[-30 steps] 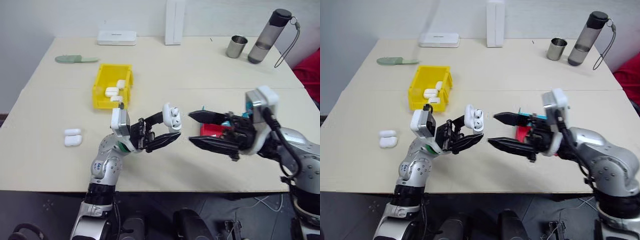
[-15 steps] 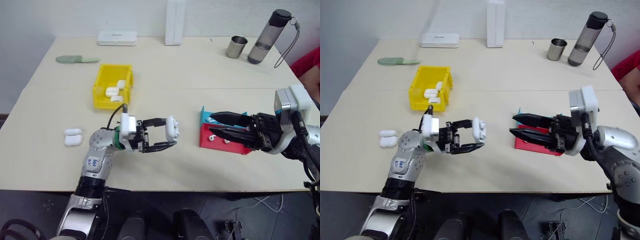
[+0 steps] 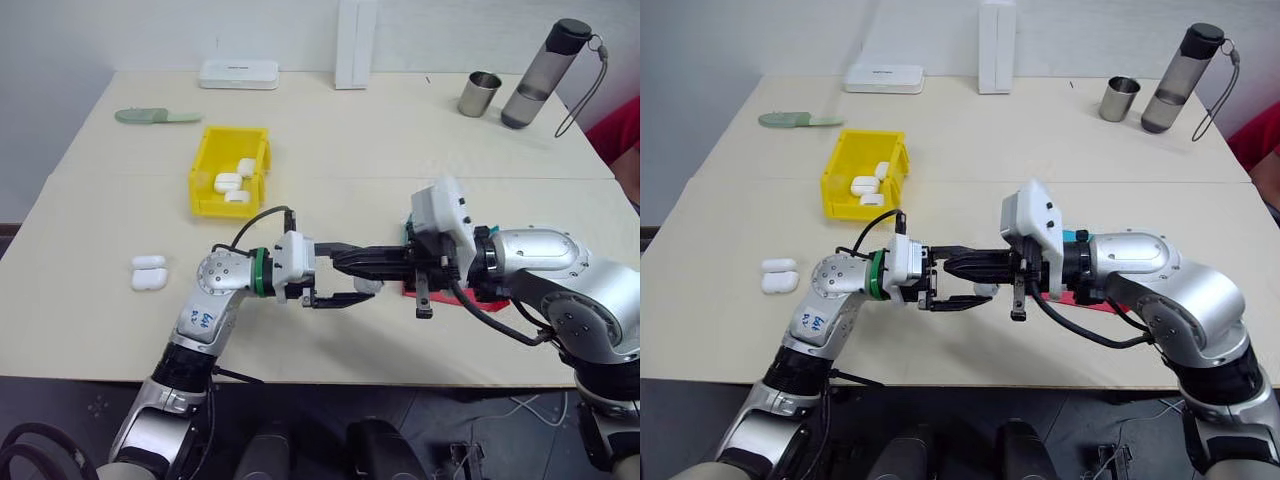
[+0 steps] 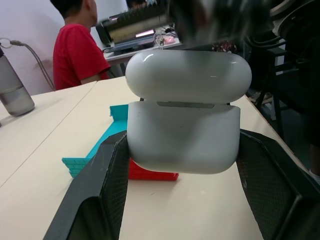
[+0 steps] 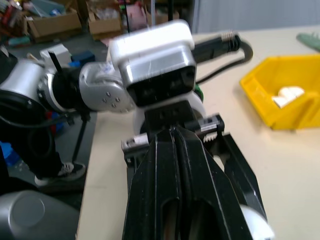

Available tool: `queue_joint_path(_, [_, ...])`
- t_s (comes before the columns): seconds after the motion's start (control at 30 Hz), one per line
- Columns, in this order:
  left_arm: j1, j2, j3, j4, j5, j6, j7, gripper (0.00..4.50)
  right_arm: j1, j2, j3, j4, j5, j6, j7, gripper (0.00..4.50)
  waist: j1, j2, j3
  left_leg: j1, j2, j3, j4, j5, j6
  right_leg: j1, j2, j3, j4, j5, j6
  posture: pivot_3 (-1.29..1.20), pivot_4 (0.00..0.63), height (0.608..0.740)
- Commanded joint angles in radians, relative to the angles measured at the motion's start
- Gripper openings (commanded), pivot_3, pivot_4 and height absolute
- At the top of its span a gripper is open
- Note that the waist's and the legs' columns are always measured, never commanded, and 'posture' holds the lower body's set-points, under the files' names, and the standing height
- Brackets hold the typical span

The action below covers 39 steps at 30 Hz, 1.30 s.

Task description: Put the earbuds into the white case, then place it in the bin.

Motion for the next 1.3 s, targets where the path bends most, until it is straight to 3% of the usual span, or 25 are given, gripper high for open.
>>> queue_joint_path(0.03, [-0.005,0.005,0.013,-0.067,-0.031,0.011,0.011,2.76,0.066,-0.049,-0.042,0.009,-0.022,-0.026,0.061,0.04,0.003,0.0,0.0,0.0,0.0,0.0,0.0,0.0,0.0,0.0,0.0,0.0,0.0,0.0,0.0,0.0,0.15,0.74])
queue_joint_path(0.23, [0.013,-0.005,0.04,-0.082,-0.09,0.028,-0.003,2.76,0.242,-0.103,-0.156,0.096,-0.059,-0.11,0.132,0.04,0.003,-0.001,0.0,0.0,0.0,0.0,-0.001,0.0,0.0,0.0,0.0,0.0,0.0,0.0,0.0,0.0,0.15,0.74])
queue_joint_path(0.43, [0.065,0.011,0.118,-0.103,-0.169,0.068,0.025,2.76,0.429,-0.006,-0.367,0.112,0.067,-0.186,0.144,0.2,0.001,-0.002,0.0,0.0,0.0,0.0,0.0,0.0,0.0,0.001,0.0,0.0,0.001,0.0,0.0,0.0,0.15,0.74])
queue_joint_path(0.5, [0.092,0.023,0.176,-0.122,-0.203,0.101,0.074,2.76,0.512,0.025,-0.434,0.07,0.057,-0.246,0.145,0.58,-0.001,-0.001,0.0,0.001,0.0,0.001,0.0,0.0,0.0,0.001,0.001,0.0,0.001,0.0,0.0,0.0,0.15,0.74])
queue_joint_path(0.7, [0.131,0.07,0.342,-0.182,-0.239,0.193,0.267,2.76,0.673,0.166,-0.575,-0.029,-0.068,-0.494,0.053,2.74,0.001,-0.002,0.0,0.001,0.0,0.0,-0.001,0.0,-0.001,0.001,0.001,0.001,0.001,0.0,0.0,0.0,0.15,0.74])
queue_joint_path(0.87, [0.006,0.112,0.497,-0.067,-0.138,0.278,0.611,2.76,0.717,0.294,-0.605,-0.069,-0.08,-0.662,0.015,4.45,0.001,-0.003,-0.001,0.003,0.0,0.0,-0.001,0.001,-0.001,0.002,0.001,0.001,0.003,0.0,0.0,0.0,0.15,0.74])
queue_joint_path(1.0, [-0.157,0.135,0.491,0.144,-0.07,0.303,0.718,2.76,0.717,0.296,-0.562,-0.041,-0.108,-0.695,0.017,4.48,0.005,-0.004,-0.001,0.004,-0.001,0.0,-0.001,0.001,-0.002,0.002,0.001,0.001,0.003,0.0,0.0,0.0,0.15,0.74])
queue_joint_path(1.17, [-0.392,0.156,0.425,0.577,0.037,0.219,0.709,2.76,0.669,0.291,-0.515,0.001,-0.133,-0.725,0.013,4.48,0.002,-0.004,-0.001,0.004,-0.004,0.0,-0.002,0.001,-0.002,0.001,-0.001,-0.001,0.005,0.0,0.0,0.0,0.15,0.74])
queue_joint_path(1.3, [-0.481,0.16,0.405,0.784,0.078,0.172,0.706,2.76,0.658,0.288,-0.495,0.006,-0.141,-0.739,0.007,4.48,-0.006,-0.004,-0.001,0.004,-0.005,0.0,-0.004,0.002,-0.002,0.0,-0.002,-0.001,0.005,0.0,0.0,0.0,0.15,0.74])
